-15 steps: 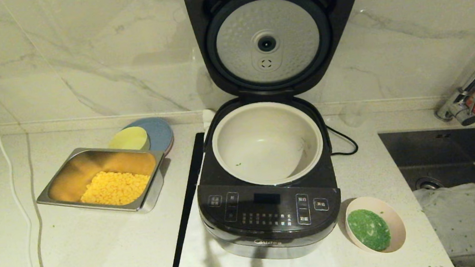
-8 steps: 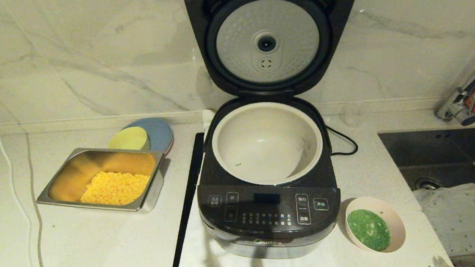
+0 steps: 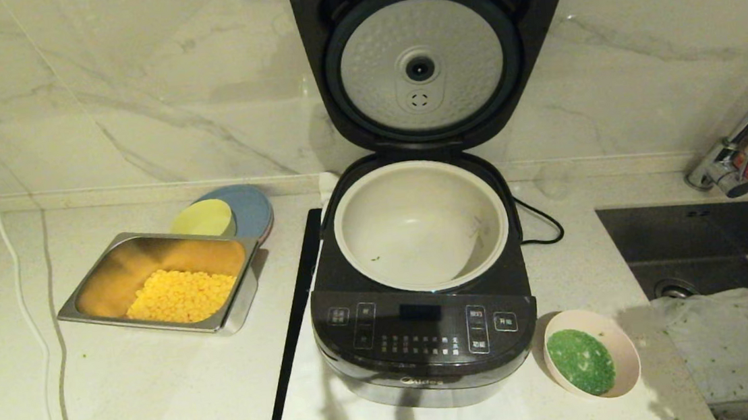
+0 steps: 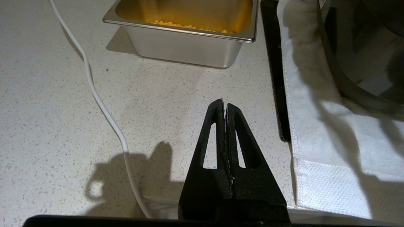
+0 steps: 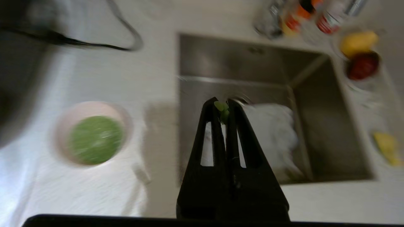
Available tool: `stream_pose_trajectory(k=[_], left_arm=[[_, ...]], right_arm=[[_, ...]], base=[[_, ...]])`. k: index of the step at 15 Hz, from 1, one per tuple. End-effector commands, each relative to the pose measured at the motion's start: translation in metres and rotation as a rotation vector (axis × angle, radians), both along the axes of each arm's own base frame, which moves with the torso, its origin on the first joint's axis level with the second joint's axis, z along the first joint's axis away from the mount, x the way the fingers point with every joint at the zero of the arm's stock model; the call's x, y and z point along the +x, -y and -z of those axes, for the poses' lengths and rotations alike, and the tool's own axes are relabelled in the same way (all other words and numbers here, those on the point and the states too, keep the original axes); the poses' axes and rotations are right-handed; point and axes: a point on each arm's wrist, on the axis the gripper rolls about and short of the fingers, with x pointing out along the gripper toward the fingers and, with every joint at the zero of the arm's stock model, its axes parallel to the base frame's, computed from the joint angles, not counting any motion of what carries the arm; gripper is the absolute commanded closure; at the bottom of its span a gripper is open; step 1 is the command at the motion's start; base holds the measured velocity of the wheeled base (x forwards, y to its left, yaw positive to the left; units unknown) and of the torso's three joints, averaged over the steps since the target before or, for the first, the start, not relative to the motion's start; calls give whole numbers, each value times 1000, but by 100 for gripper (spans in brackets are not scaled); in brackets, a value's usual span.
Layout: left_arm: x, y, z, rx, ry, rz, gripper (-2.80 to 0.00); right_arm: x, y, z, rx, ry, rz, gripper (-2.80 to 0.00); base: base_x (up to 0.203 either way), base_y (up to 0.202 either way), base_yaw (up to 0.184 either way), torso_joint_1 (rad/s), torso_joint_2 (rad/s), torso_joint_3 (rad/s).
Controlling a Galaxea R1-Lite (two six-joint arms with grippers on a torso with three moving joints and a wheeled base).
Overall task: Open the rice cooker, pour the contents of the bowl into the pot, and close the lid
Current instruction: Turn on the tap
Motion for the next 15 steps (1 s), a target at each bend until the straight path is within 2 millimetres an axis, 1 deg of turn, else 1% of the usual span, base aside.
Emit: stream_pose_trajectory(k=[1,4,7,10,11,13,15], left_arm=[[1,0,3,0,-8,-1,0],[1,0,3,-1,-8,-1,0],[1,0,3,0,-8,-1,0],[1,0,3,-1,-8,-1,0],[1,0,3,0,-8,-1,0],[1,0,3,0,-8,-1,0],[1,0,3,0,-8,-1,0]], right_arm=[[75,6,-3,-25,-192,85,0],[135,12,-8,-92,-226,199,0],[187,26,-1,-125,-236,274,0],[238,54,10,-147,-191,358,0],[252,64,13,-149,-176,383,0],[277,84,22,-149,-156,428,0],[299,100,30,-150,-131,453,0]], base=[[0,0,0,0,0,0],[0,0,0,0,0,0],[0,0,0,0,0,0],[0,0,0,0,0,0],[0,0,0,0,0,0],[0,0,0,0,0,0],[0,0,0,0,0,0]])
